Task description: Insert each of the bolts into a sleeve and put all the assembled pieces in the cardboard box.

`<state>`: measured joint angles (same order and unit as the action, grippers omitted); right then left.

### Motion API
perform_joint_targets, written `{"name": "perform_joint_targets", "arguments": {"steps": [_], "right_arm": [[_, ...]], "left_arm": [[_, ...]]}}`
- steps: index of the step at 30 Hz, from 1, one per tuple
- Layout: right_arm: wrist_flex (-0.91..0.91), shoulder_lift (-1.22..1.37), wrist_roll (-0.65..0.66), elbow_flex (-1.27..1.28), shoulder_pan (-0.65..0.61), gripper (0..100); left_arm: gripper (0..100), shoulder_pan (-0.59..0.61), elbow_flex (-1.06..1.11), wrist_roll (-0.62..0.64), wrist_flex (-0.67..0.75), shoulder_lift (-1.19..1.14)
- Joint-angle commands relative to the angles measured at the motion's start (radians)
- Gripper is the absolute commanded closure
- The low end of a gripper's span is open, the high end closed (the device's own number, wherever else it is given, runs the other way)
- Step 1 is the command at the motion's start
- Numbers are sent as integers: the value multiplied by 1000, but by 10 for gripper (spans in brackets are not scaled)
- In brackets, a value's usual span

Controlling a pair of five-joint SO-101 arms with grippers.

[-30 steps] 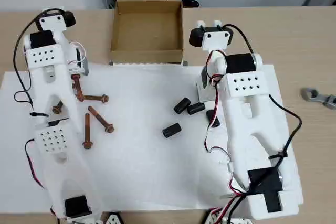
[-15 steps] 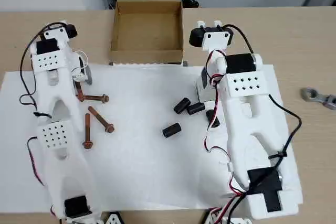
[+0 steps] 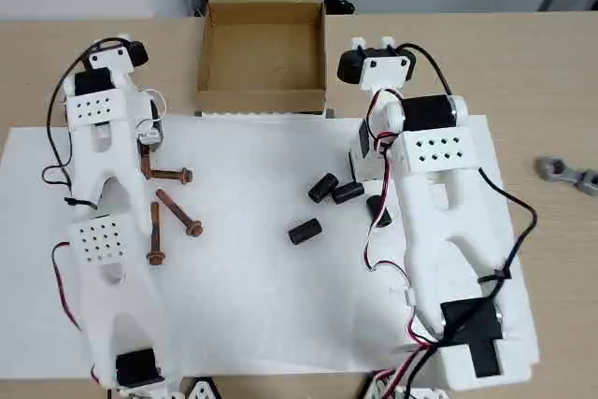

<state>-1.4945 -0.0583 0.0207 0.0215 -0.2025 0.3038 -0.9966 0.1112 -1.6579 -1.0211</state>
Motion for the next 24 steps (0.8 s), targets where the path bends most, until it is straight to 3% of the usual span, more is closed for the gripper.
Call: {"name": "perform_joint_targets", "arguments": {"steps": [1, 10, 24], "right_arm": [[5, -5, -6, -43, -7, 827], [-19, -5, -5, -43, -7, 827], [5, -5, -6, 100, -35, 827]], "left_arm": [[994, 34, -10, -25, 0, 11], [994, 34, -177, -140, -97, 20], [994, -8, -10, -201, -97, 324]]}}
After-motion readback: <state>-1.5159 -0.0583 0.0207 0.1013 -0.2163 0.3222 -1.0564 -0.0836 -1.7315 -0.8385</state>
